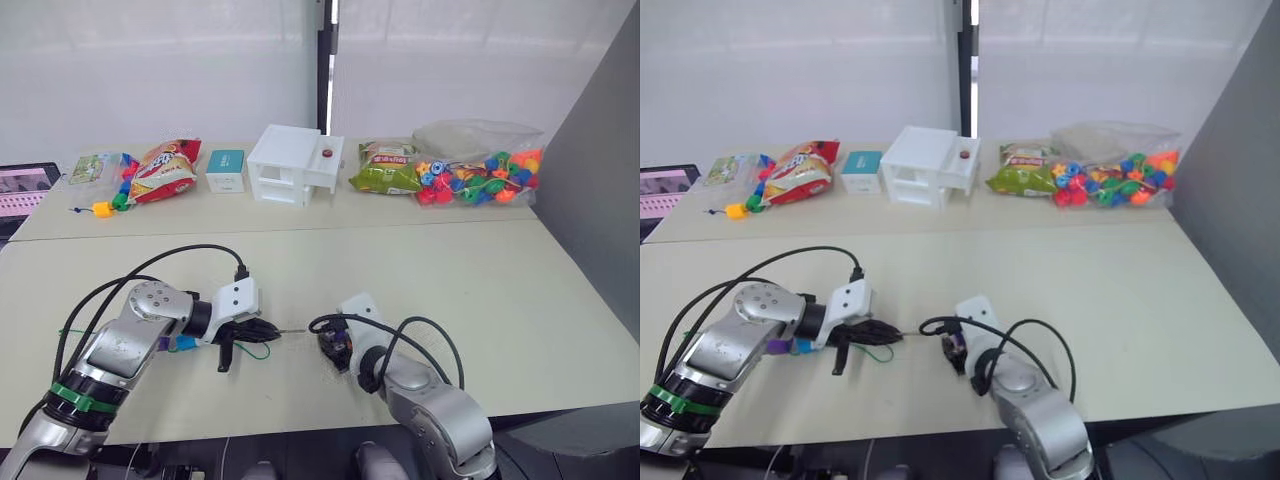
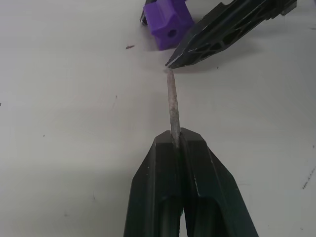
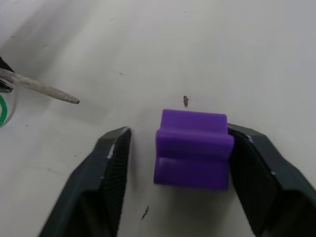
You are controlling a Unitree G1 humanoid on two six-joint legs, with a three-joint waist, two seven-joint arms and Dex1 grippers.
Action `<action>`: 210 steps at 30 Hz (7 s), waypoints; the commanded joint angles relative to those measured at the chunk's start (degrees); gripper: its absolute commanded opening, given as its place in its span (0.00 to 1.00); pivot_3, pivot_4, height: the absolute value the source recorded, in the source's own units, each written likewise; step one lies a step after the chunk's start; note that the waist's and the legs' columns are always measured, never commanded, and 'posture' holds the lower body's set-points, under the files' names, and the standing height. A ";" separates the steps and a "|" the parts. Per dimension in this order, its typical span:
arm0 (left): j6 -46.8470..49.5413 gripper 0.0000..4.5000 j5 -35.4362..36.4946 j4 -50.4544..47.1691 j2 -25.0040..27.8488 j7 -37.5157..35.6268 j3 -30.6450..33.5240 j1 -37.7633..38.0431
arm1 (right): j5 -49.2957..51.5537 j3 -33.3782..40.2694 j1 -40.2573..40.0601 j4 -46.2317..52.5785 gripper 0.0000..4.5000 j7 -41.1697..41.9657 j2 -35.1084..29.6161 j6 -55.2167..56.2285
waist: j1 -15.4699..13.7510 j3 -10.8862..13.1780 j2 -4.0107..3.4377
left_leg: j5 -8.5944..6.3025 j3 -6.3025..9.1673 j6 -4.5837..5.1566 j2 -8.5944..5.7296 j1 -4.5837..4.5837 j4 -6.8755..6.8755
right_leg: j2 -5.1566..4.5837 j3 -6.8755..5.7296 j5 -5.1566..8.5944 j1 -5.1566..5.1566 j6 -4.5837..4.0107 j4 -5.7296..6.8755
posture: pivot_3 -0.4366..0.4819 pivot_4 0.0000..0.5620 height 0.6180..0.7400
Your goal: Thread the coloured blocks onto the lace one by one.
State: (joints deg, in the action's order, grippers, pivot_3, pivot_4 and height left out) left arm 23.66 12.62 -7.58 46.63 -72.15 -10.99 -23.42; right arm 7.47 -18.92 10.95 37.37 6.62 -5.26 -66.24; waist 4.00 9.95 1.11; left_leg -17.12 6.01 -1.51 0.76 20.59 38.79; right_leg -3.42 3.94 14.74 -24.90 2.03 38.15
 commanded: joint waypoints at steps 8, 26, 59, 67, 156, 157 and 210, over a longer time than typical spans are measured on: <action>-0.15 0.00 1.75 -4.84 0.61 1.59 1.83 3.51 | 17.97 5.00 16.00 1.67 0.99 41.47 -28.90 9.86 | -0.11 0.04 0.01 | -0.01 -0.02 0.03 0.00 -0.05 0.01 | 0.00 -0.04 0.00 0.17 0.00 -0.14 | 0.48 0.27 1.00; 4.78 0.00 2.64 -13.27 1.18 5.18 1.96 7.31 | -6.23 -13.21 34.96 -48.48 0.99 71.39 -28.77 67.35 | -0.51 0.06 0.01 | -0.13 -0.06 0.21 0.04 -0.31 0.04 | -0.06 -0.08 0.01 0.53 0.01 -0.32 | 0.48 0.27 1.00; 13.88 0.00 -1.08 -15.55 -4.87 13.53 -7.23 -0.59 | -9.25 -10.14 25.03 -32.93 0.30 64.47 -28.39 43.38 | -1.51 0.06 0.02 | -0.13 -0.04 0.21 0.00 -0.37 0.10 | -0.04 -0.07 0.01 0.57 0.01 -0.18 | 0.48 0.27 1.00; 14.36 0.00 -0.52 -16.29 -6.50 14.18 -7.85 -0.01 | -9.07 -10.25 25.37 -32.05 0.30 64.01 -27.66 40.93 | -1.51 0.05 0.02 | -0.13 -0.04 0.21 0.00 -0.38 0.11 | -0.04 -0.07 0.01 0.58 0.01 -0.18 | 0.48 0.27 1.00; -0.74 0.00 -1.38 -2.80 -9.33 7.95 -4.28 0.61 | -3.67 -11.00 25.74 -23.89 0.30 53.24 -24.25 20.34 | -1.25 0.03 0.03 | -0.13 0.00 0.21 0.00 -0.41 0.14 | -0.01 -0.07 0.00 0.59 0.02 -0.16 | 0.48 0.27 1.00; -0.22 0.06 -0.81 -3.29 -8.91 7.73 -3.74 0.62 | -3.64 -10.86 25.64 -23.80 0.30 53.03 -24.26 20.35 | -1.27 0.04 0.03 | -0.13 0.00 0.21 0.00 -0.41 0.14 | -0.01 -0.07 0.00 0.59 0.02 -0.16 | 0.48 0.27 1.00; -13.16 0.30 -11.17 9.37 -17.14 1.10 -15.49 -11.40 | -2.07 -7.52 16.06 -16.19 0.14 47.83 -36.11 27.60 | -1.64 0.05 0.04 | -0.13 -0.03 0.22 -0.02 -0.32 0.18 | -0.02 -0.08 0.01 0.66 0.03 -0.42 | 0.48 0.27 1.00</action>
State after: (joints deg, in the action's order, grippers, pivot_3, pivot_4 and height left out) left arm 11.27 1.66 3.21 29.65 -70.81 -26.46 -33.90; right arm 6.83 -26.55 26.37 21.27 54.66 -41.17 -39.12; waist 2.36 9.99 1.15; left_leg -17.24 5.98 -1.28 0.74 20.27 38.97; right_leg -3.43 3.86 14.75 -24.24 2.06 37.74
